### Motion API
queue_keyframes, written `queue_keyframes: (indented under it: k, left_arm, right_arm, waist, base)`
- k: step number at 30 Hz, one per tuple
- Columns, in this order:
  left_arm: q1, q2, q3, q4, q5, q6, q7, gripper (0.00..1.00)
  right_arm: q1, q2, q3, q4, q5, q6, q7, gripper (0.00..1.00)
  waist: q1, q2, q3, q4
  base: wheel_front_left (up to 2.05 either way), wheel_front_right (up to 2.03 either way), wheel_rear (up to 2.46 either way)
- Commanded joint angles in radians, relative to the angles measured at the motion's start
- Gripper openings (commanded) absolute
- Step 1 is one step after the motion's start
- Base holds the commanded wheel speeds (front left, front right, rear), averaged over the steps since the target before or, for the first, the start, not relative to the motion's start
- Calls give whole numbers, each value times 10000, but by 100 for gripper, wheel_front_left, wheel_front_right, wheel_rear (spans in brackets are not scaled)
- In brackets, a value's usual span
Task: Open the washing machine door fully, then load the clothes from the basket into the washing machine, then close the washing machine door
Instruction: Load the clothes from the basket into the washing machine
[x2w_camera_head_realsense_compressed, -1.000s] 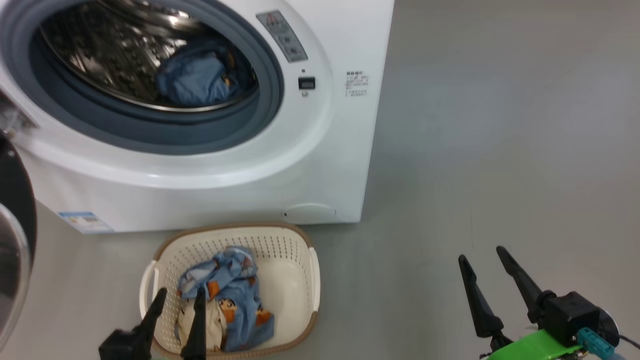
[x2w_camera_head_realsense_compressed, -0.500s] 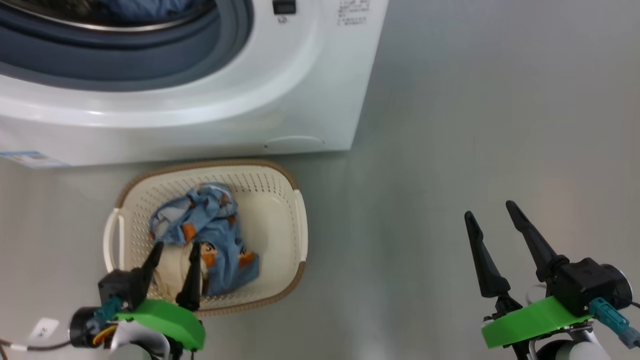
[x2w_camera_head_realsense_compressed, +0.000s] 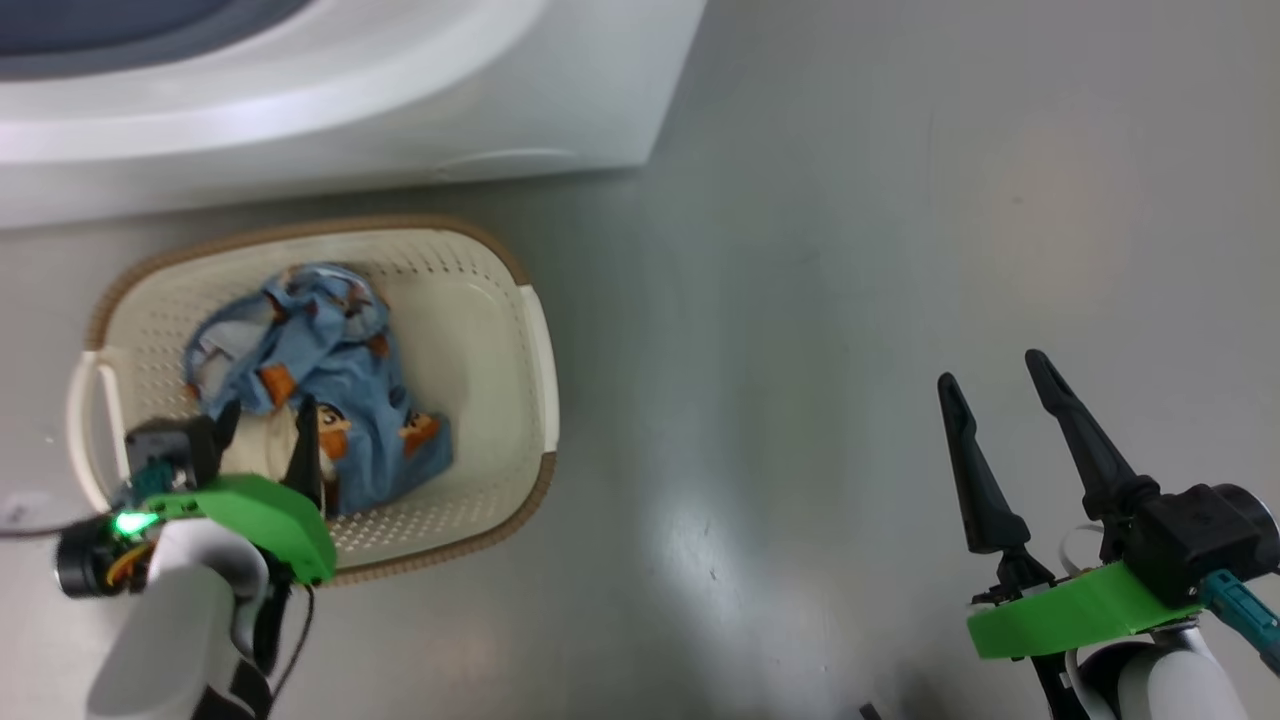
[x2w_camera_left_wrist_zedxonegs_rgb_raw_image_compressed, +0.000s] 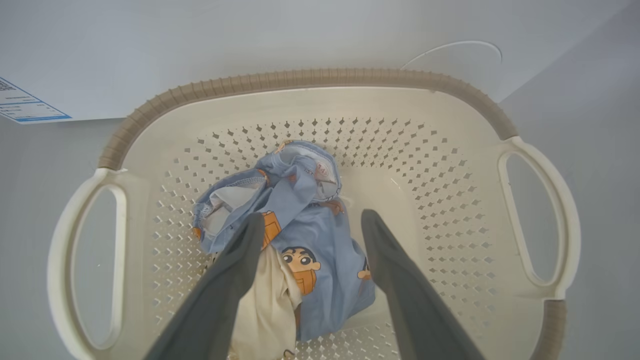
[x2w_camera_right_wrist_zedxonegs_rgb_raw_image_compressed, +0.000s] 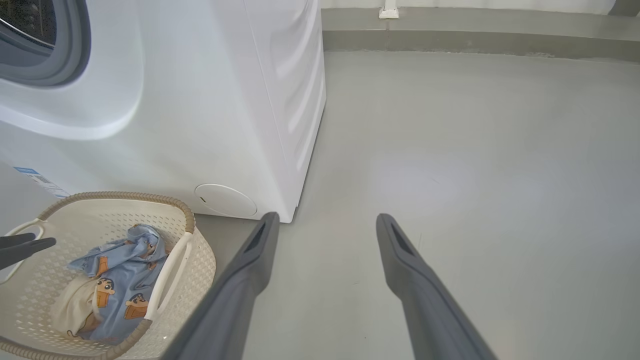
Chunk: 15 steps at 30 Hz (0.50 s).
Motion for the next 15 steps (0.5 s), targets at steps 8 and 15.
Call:
queue_keyframes:
  k: [8,15]
  left_arm:
    - [-1536,976,-45,1920,292,-187,525,100]
    - [-2528,1449,-59,3292,209,-198,1266,100]
  right_arm:
    - [-284,-47,369,-207,-11,16,-293,100]
    - [-459,-47,610,44,208,16,-579,100]
  waist:
    - [0,-1,1768,-914]
    - [0,-1,2348,-1418]
  base:
    - [0,0,0]
    - [0,0,0]
